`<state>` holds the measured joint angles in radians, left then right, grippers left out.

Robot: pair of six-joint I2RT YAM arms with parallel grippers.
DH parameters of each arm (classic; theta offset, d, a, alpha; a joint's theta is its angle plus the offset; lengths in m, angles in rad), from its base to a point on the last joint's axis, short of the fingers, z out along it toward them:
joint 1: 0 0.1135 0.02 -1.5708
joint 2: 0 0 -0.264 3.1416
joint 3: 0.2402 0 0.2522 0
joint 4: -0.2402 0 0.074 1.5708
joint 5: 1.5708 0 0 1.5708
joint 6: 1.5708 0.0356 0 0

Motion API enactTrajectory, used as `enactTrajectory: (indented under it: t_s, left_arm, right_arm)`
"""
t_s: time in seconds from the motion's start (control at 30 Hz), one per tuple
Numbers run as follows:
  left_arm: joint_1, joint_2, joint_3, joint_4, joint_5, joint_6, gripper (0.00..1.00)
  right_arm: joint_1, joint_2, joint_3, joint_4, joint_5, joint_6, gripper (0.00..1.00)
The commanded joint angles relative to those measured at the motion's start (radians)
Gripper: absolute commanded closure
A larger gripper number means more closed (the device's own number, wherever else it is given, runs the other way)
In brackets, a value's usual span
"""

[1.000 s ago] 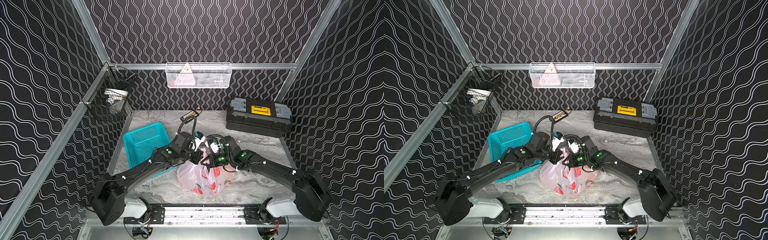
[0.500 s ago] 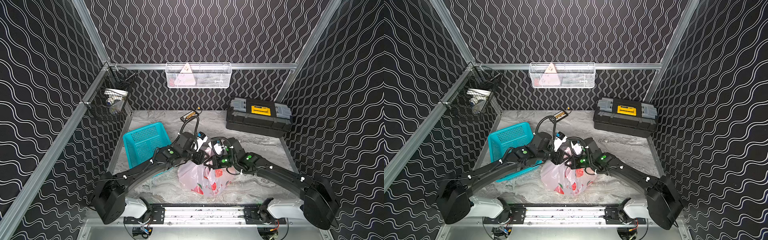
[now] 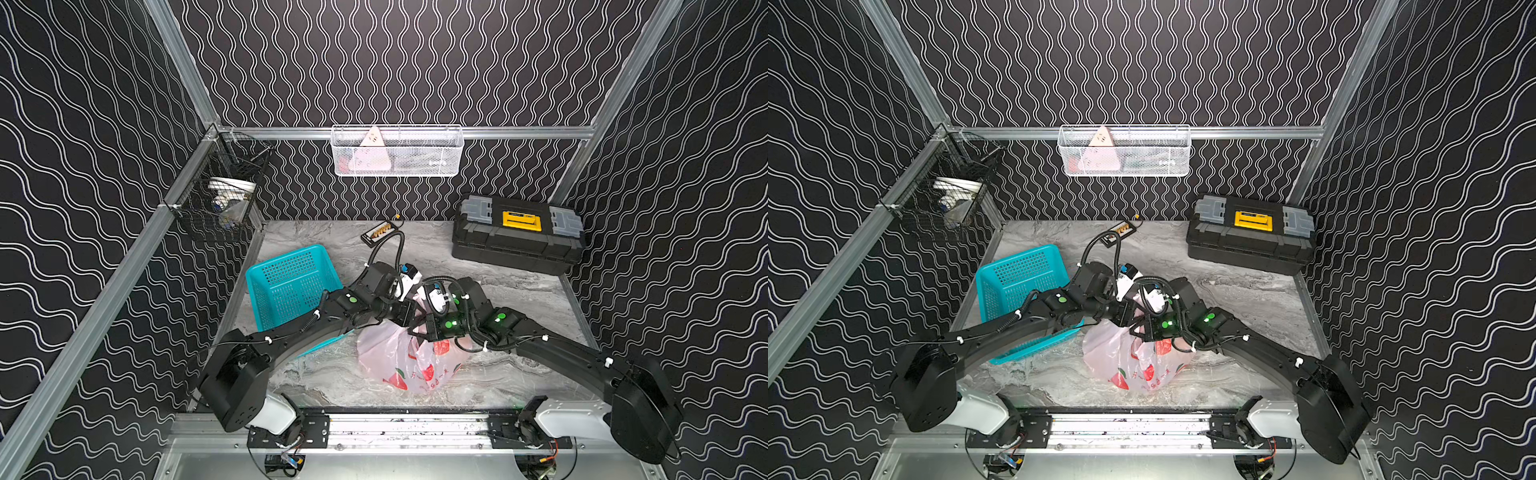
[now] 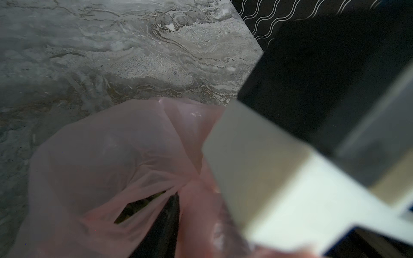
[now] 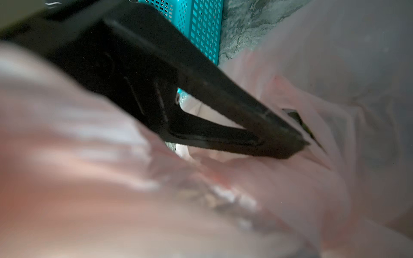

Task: Place the pineapple into a plastic bag & tie a knot
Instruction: Cross the plastic bag at the center of the board.

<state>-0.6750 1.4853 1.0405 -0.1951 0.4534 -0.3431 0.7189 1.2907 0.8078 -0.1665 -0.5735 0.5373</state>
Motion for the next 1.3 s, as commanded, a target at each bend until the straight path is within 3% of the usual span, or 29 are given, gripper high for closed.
enactTrajectory:
  t_s: [0.0,0.13,0.2,0.3,0.37,0.5,0.63,0.77,0.87,1.27]
  left_arm:
    - [-0.003,0.005,0.005,0.021,0.092,-0.010,0.75]
    - [-0.003,0.010,0.005,0.019,0.098,-0.002,1.00]
    - [-0.002,0.006,0.005,0.019,0.094,0.006,1.00]
    - [0.000,-0.015,0.001,0.024,0.073,0.032,1.00]
    - [0.009,-0.031,-0.001,0.033,0.083,0.057,1.00]
    - [0.043,-0.052,-0.007,0.069,0.155,0.089,1.00]
    - [0.083,-0.072,-0.039,0.174,0.262,0.071,1.00]
    - [0.100,-0.057,-0.026,0.188,0.306,0.059,1.00]
    - [0.105,-0.055,-0.020,0.178,0.307,0.061,1.00]
    - [0.167,-0.045,-0.024,0.253,0.350,-0.010,1.00]
  right_arm:
    - [-0.001,0.004,0.014,0.035,0.000,-0.008,1.00]
    - [-0.005,-0.003,0.031,0.002,-0.005,-0.028,1.00]
    - [-0.017,-0.025,0.048,-0.044,-0.005,-0.053,0.96]
    - [-0.055,-0.088,0.084,-0.141,-0.008,-0.103,0.69]
    - [-0.097,-0.142,0.109,-0.202,-0.008,-0.140,0.57]
    - [-0.192,-0.215,0.140,-0.273,-0.014,-0.189,0.40]
    - [-0.238,-0.157,0.183,-0.303,-0.055,-0.248,0.29]
    - [-0.239,-0.030,0.229,-0.294,-0.120,-0.294,0.28]
    - [-0.239,0.026,0.231,-0.270,-0.143,-0.315,0.32]
    - [-0.213,-0.003,0.086,-0.098,-0.169,-0.261,0.46]
